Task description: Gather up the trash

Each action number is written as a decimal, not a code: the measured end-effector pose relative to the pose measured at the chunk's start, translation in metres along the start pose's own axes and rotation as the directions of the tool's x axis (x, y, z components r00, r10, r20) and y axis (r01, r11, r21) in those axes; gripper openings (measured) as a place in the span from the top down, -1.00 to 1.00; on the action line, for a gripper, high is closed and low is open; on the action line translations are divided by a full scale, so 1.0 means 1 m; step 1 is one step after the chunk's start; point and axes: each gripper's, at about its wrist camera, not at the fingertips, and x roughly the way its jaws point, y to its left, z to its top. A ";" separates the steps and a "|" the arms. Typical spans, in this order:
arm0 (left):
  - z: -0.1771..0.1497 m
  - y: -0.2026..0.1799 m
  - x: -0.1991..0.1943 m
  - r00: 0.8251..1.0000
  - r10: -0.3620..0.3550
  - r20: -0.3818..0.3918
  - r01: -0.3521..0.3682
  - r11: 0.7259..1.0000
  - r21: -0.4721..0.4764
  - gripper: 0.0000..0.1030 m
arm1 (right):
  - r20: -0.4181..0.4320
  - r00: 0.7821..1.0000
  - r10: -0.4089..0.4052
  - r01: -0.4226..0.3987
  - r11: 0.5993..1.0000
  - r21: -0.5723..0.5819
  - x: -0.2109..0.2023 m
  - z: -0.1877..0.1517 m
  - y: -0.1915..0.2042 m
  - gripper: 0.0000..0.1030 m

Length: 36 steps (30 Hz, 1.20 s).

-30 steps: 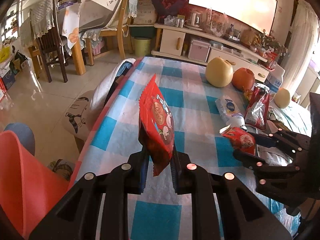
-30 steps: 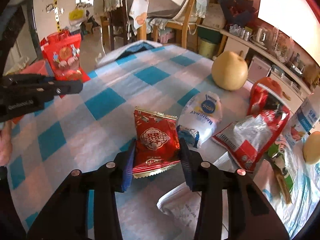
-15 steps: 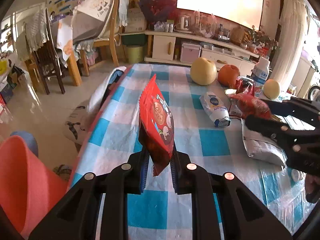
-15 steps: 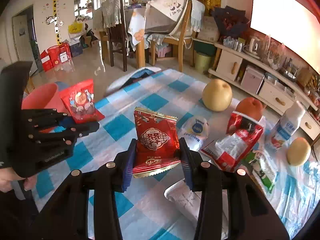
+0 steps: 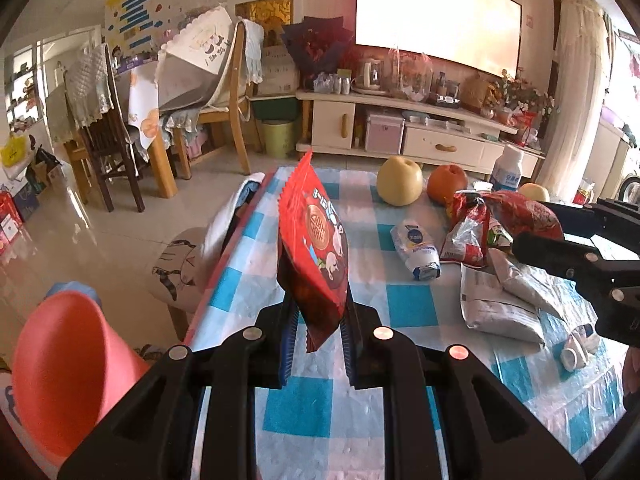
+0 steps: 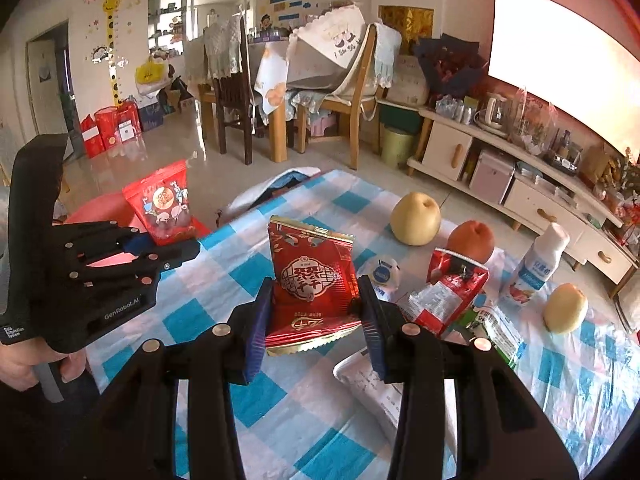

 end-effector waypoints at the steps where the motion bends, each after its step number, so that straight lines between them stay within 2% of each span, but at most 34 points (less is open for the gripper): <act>1: 0.001 0.001 -0.005 1.000 0.005 0.006 -0.005 1.000 0.001 0.60 | 0.004 1.000 0.002 -0.002 1.000 -0.001 -0.002 0.001 0.002 0.16; 13: 0.017 0.025 -0.062 0.995 0.066 0.080 -0.065 0.998 -0.011 0.60 | 0.075 0.995 0.062 -0.059 0.997 -0.051 -0.028 0.026 0.050 0.16; 21: 0.014 0.064 -0.089 0.988 0.117 0.102 -0.113 0.992 -0.051 0.60 | 0.096 0.987 0.131 -0.121 0.988 -0.096 -0.027 0.049 0.093 0.16; 29: -0.003 0.140 -0.116 0.969 0.229 0.088 -0.219 0.969 -0.112 0.60 | 0.095 0.965 0.246 -0.228 0.959 -0.170 0.002 0.085 0.167 0.16; 36: -0.022 0.224 -0.131 0.941 0.337 0.043 -0.324 0.928 -0.186 0.60 | 0.056 0.939 0.339 -0.319 0.921 -0.225 0.039 0.111 0.240 0.16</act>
